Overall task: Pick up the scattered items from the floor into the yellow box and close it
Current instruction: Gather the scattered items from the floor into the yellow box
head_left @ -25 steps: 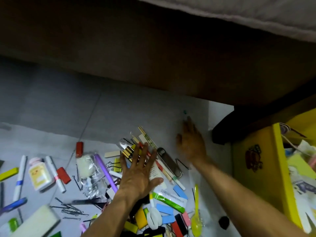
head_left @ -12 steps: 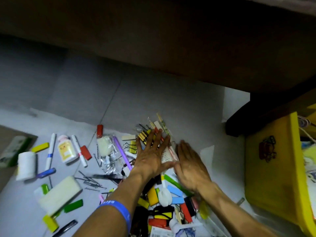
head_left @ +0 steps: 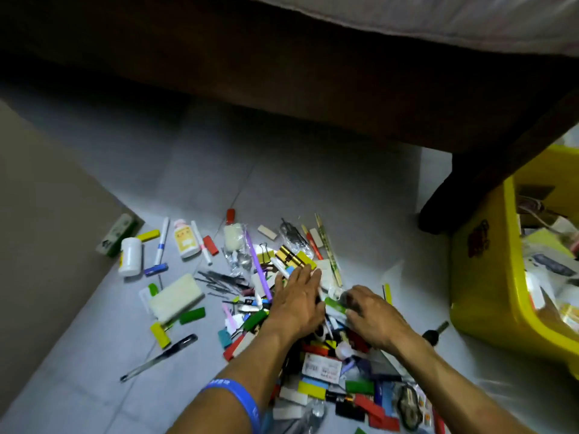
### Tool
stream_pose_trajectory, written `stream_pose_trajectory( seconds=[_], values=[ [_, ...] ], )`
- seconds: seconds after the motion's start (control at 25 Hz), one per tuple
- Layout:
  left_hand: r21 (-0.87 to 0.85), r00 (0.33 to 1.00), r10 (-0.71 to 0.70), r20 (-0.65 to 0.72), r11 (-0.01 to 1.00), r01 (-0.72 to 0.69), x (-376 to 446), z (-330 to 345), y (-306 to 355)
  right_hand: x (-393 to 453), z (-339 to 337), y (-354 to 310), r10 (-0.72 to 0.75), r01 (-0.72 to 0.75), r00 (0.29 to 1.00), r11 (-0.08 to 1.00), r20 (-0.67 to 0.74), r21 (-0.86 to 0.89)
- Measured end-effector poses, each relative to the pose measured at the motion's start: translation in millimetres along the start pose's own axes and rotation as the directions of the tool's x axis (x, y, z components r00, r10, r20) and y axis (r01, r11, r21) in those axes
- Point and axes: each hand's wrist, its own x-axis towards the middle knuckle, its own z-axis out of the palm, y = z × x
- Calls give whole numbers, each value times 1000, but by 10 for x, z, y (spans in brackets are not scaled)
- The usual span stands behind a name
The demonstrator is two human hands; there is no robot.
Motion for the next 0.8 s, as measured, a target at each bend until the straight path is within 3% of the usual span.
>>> stream_pose_trajectory(
  seconds=[0.16,0.28,0.4,0.56,0.72,0.8],
  values=[
    [-31,975,-127,-181,992,123,-507,-122,-186,-161,-196,-180,57,-58,998,998,-39,-13],
    [-250,903,-323,-285,934,255,-453,-251,-464,52,-283,-385,44,-45,996,999,-81,-13],
    [-426,831,-451,-327,855,296,-176,-294,-660,361,-267,-490,70,-74,983,997,-170,-19],
    [-557,797,-548,-256,757,341,180,-193,-888,834,-213,-483,163,-141,941,985,-296,97],
    [-623,765,-621,-170,669,405,343,-168,-995,1095,-47,-435,228,-229,917,973,-327,36],
    [-646,767,-631,-117,635,424,378,-209,-955,1093,17,-424,295,-280,908,956,-298,92]
  ],
)
